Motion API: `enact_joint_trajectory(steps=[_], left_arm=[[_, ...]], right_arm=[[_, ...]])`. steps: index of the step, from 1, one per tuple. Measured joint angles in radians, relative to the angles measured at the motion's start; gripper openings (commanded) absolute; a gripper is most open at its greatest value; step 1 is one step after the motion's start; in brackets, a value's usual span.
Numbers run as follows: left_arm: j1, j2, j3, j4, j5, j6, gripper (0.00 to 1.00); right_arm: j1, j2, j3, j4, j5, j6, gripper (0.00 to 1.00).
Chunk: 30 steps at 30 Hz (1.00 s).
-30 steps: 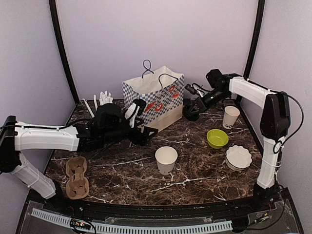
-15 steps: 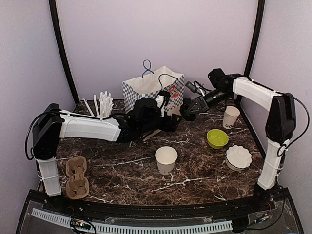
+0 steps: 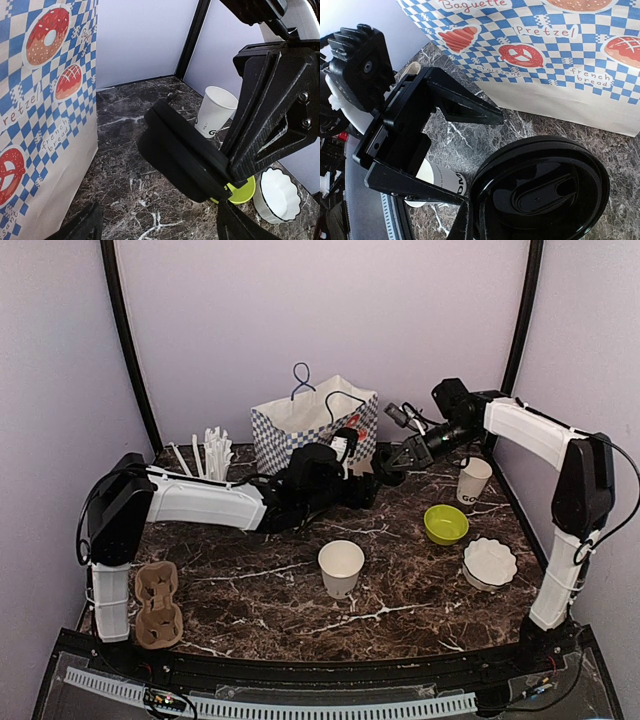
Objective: Pack the takeout coffee
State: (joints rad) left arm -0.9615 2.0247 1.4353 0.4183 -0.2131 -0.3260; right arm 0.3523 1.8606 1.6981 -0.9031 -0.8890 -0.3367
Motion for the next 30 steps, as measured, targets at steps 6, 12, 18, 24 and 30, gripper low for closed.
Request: enact_joint_trajectory(steps=[6,12,18,24,30], left_arm=[[0.0,0.015,0.023,-0.002,0.003,0.0,0.8],[-0.006,0.063,0.095,-0.017,-0.024,0.001,0.8],[-0.002,0.13,0.157,-0.018,-0.057,0.007,0.8],[0.011,0.15,0.16,-0.034,-0.061,0.032,0.82],[0.0,0.06,0.031,-0.017,-0.015,0.118,0.9]], right_arm=[[-0.002,0.0,-0.003,0.005,0.0,-0.007,0.0],[-0.016,-0.01,-0.003,0.005,0.0,-0.033,0.0],[-0.014,-0.072,-0.013,0.007,0.032,-0.032,0.0],[-0.001,-0.116,-0.016,0.005,0.025,-0.029,0.0],[-0.001,-0.116,-0.016,-0.011,-0.023,-0.045,0.0]])
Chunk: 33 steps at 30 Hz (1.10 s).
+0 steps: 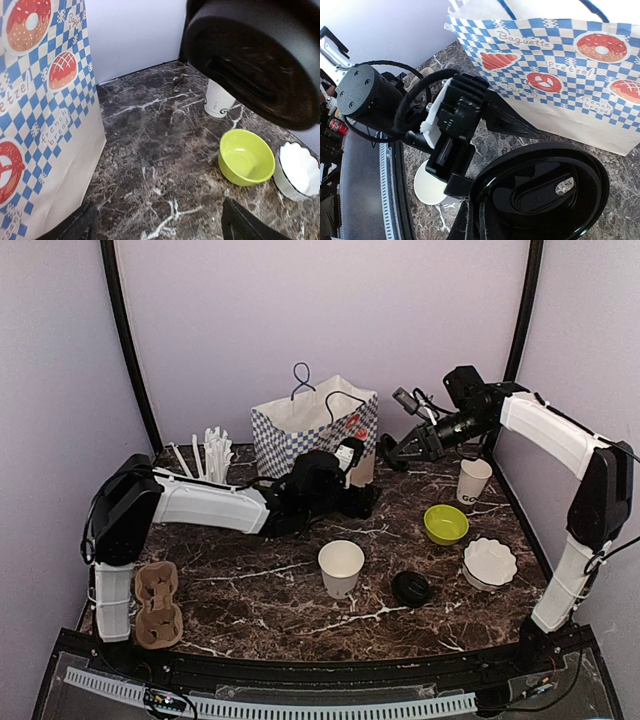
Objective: Pack the takeout coffee
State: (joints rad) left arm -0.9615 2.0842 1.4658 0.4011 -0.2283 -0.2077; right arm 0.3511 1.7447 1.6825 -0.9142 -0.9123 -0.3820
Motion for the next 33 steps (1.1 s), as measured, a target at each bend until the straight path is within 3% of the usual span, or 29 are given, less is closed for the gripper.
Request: enact_joint_trajectory(steps=[8,12,19,26,33], left_arm=[[-0.004,-0.358,-0.337,0.146,0.203,0.176,0.98],[-0.004,-0.447,-0.403,0.27,0.293,0.23,0.98],[-0.004,-0.394,-0.422,0.483,0.394,0.249,0.98],[-0.01,-0.309,-0.423,0.653,0.484,0.23,0.95],[-0.019,-0.294,-0.424,0.745,0.481,0.22,0.89]], right_arm=[[0.001,-0.021,0.0,-0.091,-0.245,-0.145,0.02],[0.011,-0.023,0.003,-0.166,-0.365,-0.239,0.02],[0.096,-0.03,0.002,-0.245,-0.456,-0.34,0.02],[0.135,-0.084,-0.002,-0.23,-0.475,-0.322,0.02],[0.141,-0.09,-0.011,-0.212,-0.476,-0.3,0.03]])
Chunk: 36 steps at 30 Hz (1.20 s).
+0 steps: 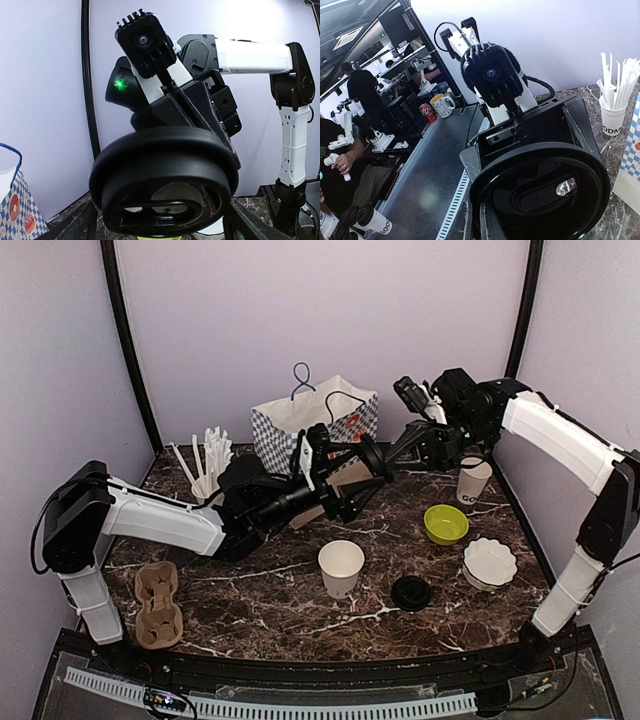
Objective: Pack the takeout coffee
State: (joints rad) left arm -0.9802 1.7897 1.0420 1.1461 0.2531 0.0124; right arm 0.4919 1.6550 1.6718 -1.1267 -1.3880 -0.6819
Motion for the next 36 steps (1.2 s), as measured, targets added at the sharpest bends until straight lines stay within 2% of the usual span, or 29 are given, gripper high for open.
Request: enact_joint_trajectory(steps=[5,11,14,18,20,23,26,28,32,36], left_arm=[[-0.003,0.001,-0.013,0.052,-0.019,-0.03,0.87],[-0.007,0.008,-0.017,0.072,-0.031,-0.059,0.76],[-0.008,0.011,-0.017,0.072,-0.031,-0.069,0.73],[-0.008,0.012,-0.017,0.072,-0.037,-0.082,0.71],[-0.008,0.012,-0.018,0.072,-0.043,-0.087,0.71],[-0.008,0.003,-0.031,0.058,-0.061,-0.088,0.71],[-0.008,-0.052,-0.063,-0.054,-0.089,-0.088,0.7],[-0.008,-0.109,-0.067,-0.167,-0.104,-0.088,0.7],[-0.008,-0.291,-0.067,-0.466,-0.141,-0.088,0.71],[-0.008,-0.447,-0.055,-0.712,-0.19,-0.087,0.71]], right_arm=[[0.005,0.0,-0.005,0.013,0.001,0.01,0.04],[0.006,0.0,-0.018,0.033,0.003,0.024,0.06],[0.006,0.0,-0.021,0.042,0.009,0.034,0.16],[0.008,-0.001,-0.029,0.056,0.024,0.05,0.38],[0.01,-0.002,-0.032,0.058,0.048,0.05,0.44],[0.006,-0.016,-0.032,0.043,0.113,0.034,0.47],[-0.014,-0.057,-0.043,0.034,0.209,0.017,0.47],[-0.039,-0.116,-0.093,0.064,0.33,0.029,0.43],[-0.039,-0.244,-0.314,0.172,0.658,0.04,0.29],[0.041,-0.248,-0.537,0.203,0.908,0.011,0.17]])
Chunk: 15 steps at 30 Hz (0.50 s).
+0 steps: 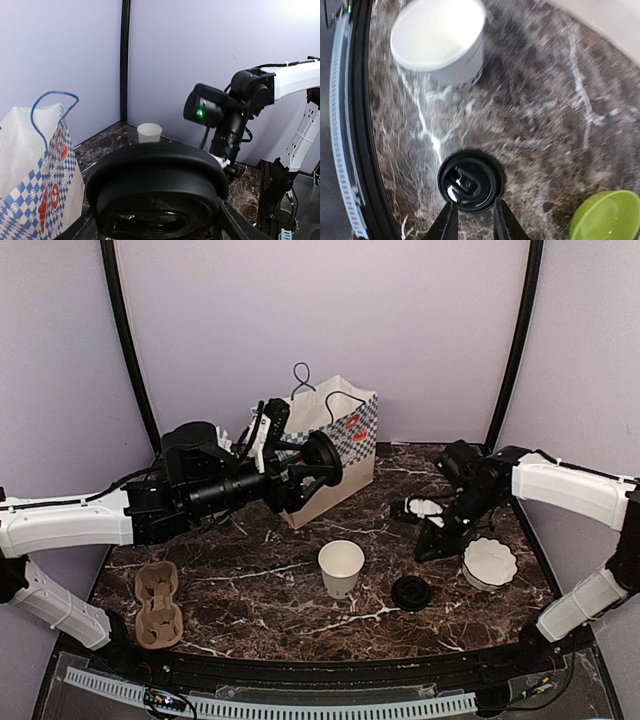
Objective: Pack the takeout coffee
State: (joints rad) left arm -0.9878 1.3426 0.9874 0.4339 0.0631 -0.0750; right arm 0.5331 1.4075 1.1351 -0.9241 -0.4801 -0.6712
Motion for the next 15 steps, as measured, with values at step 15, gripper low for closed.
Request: enact_joint_trajectory(steps=[15], left_arm=[[0.042,0.074,0.375,-0.851,-0.098,0.036,0.72]], right_arm=[[0.245,0.115,-0.219,0.032,0.162,-0.053,0.12]])
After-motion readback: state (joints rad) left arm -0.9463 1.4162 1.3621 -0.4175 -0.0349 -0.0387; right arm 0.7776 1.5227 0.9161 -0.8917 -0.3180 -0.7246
